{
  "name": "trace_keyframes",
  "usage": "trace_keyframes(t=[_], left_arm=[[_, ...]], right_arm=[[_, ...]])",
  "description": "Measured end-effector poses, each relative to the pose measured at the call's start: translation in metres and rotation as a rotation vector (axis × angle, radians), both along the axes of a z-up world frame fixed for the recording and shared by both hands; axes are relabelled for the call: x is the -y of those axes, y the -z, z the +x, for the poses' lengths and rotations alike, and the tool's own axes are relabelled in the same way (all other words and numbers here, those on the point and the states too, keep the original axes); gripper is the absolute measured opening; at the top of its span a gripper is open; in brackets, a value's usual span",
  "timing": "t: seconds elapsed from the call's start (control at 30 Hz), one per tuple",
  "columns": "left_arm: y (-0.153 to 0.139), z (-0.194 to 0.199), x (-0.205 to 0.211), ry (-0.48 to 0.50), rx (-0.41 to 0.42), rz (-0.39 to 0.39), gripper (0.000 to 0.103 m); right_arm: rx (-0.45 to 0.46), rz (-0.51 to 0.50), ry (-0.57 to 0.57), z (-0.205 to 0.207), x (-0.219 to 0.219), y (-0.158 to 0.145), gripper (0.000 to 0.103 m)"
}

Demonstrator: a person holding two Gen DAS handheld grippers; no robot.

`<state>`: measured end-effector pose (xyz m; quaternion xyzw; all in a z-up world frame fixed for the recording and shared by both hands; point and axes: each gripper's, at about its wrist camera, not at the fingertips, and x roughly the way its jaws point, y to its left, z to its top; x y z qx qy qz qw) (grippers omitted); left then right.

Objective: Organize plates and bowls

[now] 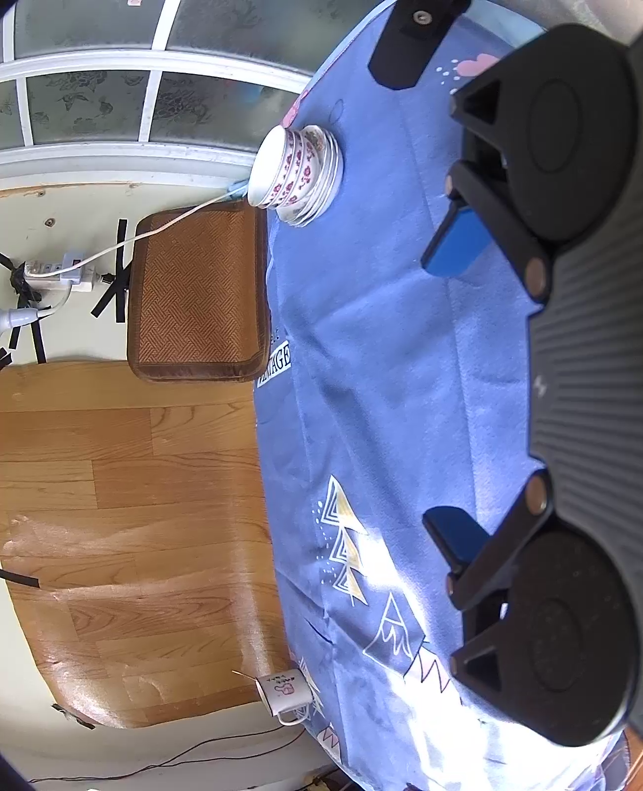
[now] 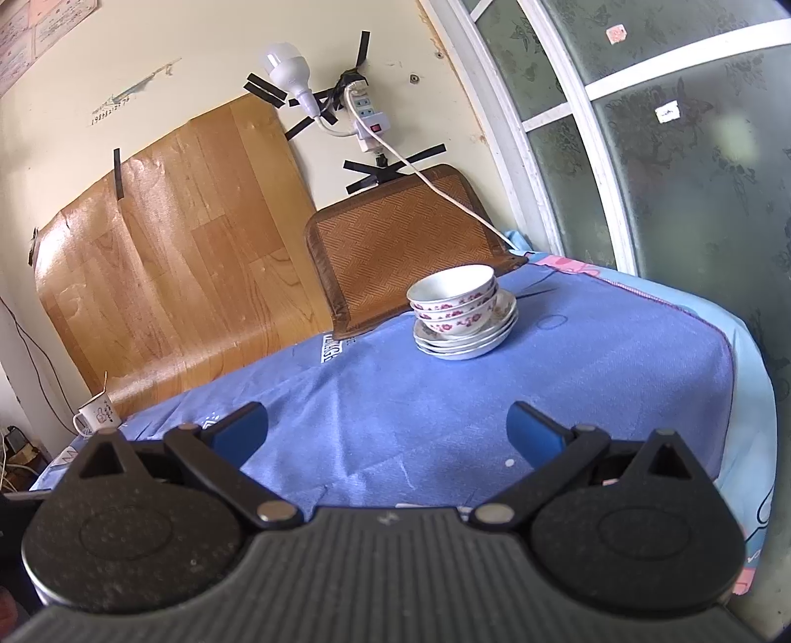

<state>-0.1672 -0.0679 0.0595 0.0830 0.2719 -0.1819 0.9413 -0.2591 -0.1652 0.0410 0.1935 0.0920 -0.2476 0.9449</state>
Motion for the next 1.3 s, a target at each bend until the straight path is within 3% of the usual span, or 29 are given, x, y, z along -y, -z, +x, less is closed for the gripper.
trace_keyframes(t=[0.33, 1.3], left_arm=[[0.0014, 0.0, 0.0004, 0.003, -0.012, 0.0, 0.103], [0.0023, 0.001, 0.0003, 0.014, -0.041, -0.003, 0.103]], right_arm=[[-0.012, 0.004, -0.003, 0.0003, 0.0012, 0.0007, 0.094], [0.004, -0.011, 0.006, -0.002, -0.0024, -0.0009, 0.093]])
